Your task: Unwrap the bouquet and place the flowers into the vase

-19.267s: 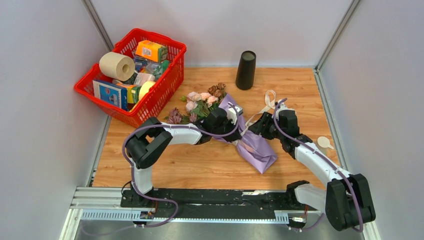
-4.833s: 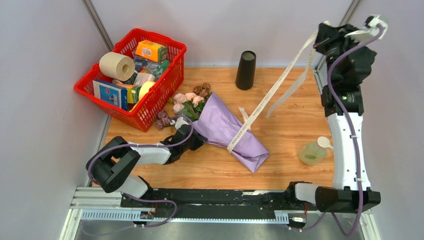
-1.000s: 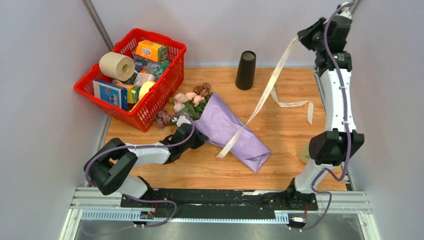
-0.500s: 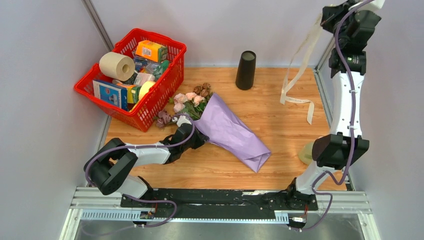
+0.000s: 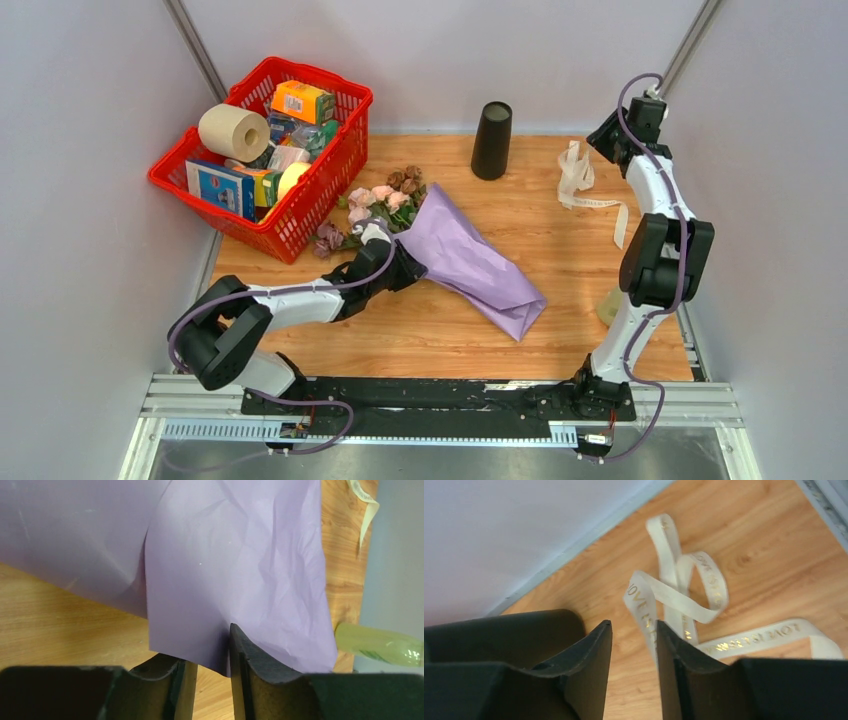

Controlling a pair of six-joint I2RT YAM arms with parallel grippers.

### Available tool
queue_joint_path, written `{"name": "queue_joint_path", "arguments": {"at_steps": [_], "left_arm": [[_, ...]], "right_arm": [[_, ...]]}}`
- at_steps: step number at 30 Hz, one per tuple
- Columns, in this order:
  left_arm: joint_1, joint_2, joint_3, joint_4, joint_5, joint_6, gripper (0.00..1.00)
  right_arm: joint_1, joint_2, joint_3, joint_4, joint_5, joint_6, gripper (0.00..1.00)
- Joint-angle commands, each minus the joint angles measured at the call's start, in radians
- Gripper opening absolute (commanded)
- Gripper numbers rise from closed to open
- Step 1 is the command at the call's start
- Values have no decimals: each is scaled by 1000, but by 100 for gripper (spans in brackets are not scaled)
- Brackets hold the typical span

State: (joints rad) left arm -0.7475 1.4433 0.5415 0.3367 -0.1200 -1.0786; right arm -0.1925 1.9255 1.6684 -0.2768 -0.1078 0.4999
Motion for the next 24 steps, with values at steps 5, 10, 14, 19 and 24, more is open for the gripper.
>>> {"name": "queue_joint_path", "arguments": {"at_steps": [5, 10, 14, 19, 24], "left_arm": [[-18, -101, 95, -93, 8, 83, 53], [-18, -171, 103, -137, 2, 95, 57], [-18, -224, 103, -177, -3, 111, 60], [-18, -306, 92, -226, -7, 131, 60], [-18, -394, 89, -269, 17, 167, 60]], "right_arm": [[1, -8, -38, -137, 223, 114, 60], [-1, 21, -53, -206, 295, 186, 60], [-1, 44, -85, -217, 299, 207, 60], [1, 93, -108, -216, 309, 223, 60], [1, 147, -113, -210, 316, 233, 61]]}}
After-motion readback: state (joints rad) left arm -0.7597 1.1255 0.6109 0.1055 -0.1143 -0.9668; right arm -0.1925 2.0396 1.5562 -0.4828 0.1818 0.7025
